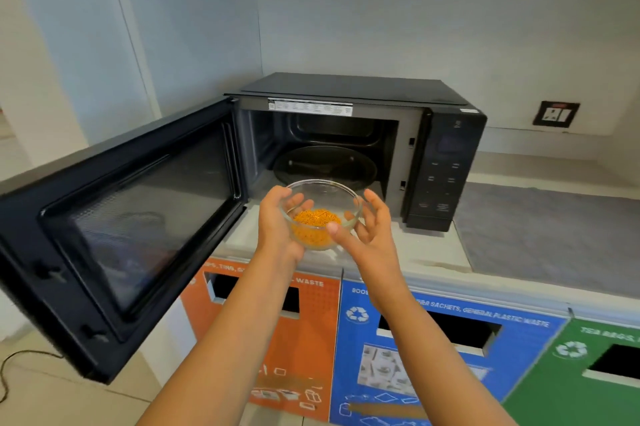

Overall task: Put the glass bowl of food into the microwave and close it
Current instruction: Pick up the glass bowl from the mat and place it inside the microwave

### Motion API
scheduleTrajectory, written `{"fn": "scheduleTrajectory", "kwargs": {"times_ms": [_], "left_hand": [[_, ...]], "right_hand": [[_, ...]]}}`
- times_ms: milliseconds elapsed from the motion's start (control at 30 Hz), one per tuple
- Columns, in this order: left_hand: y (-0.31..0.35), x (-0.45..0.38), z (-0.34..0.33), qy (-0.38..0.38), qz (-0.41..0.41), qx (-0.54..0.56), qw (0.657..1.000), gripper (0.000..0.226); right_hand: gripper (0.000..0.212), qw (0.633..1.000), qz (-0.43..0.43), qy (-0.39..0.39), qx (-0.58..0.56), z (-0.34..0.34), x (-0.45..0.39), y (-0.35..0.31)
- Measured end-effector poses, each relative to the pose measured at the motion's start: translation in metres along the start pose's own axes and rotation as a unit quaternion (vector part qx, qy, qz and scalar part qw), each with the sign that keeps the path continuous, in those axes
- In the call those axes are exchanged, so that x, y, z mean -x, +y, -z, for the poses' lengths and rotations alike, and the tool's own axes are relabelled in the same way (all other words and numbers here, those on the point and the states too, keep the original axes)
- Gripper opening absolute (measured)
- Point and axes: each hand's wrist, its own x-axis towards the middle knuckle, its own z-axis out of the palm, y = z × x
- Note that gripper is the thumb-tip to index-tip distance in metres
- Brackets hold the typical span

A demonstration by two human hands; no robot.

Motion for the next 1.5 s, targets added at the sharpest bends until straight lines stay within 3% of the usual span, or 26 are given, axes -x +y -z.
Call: {"fn": "scheduleTrajectory", "kwargs": {"times_ms": [200, 333, 467, 933, 1067, 1267, 1500], "left_hand": [[-0.002, -0.027, 0.004, 0.034, 0.007, 0.008, 0.999, 0.024], [-0.007, -0.048, -0.003, 0.047, 0.003, 0.022, 0.999, 0.023], [-0.008, -0.071, -0.016, 0.058, -0.003, 0.016, 0.998, 0.034], [-0.017, -0.163, -0.033, 0.095, -0.092, -0.076, 0.988, 0.056], [-0.016, -0.191, -0.034, 0.066, -0.112, -0.057, 0.99, 0.066], [-0.008, -0.237, -0.032, -0.001, -0.164, -0.026, 0.986, 0.064], [-0.004, -0.285, -0.027, -0.104, -0.154, -0.01, 0.982, 0.075]], "right_hand": [[0.032, 0.989, -0.094, 0.114, -0.03, -0.01, -0.023, 0.025], [0.03, 0.98, -0.128, 0.151, -0.035, -0.004, -0.045, 0.034], [0.029, 0.977, -0.152, 0.139, -0.057, 0.004, -0.078, 0.041], [0.03, 0.985, -0.121, 0.112, -0.052, 0.013, -0.163, 0.089], [0.031, 0.982, -0.122, 0.131, -0.06, 0.011, -0.19, 0.106], [0.028, 0.983, -0.093, 0.145, -0.067, 0.007, -0.233, 0.125], [0.026, 0.981, -0.072, 0.166, -0.076, 0.006, -0.277, 0.145]]}}
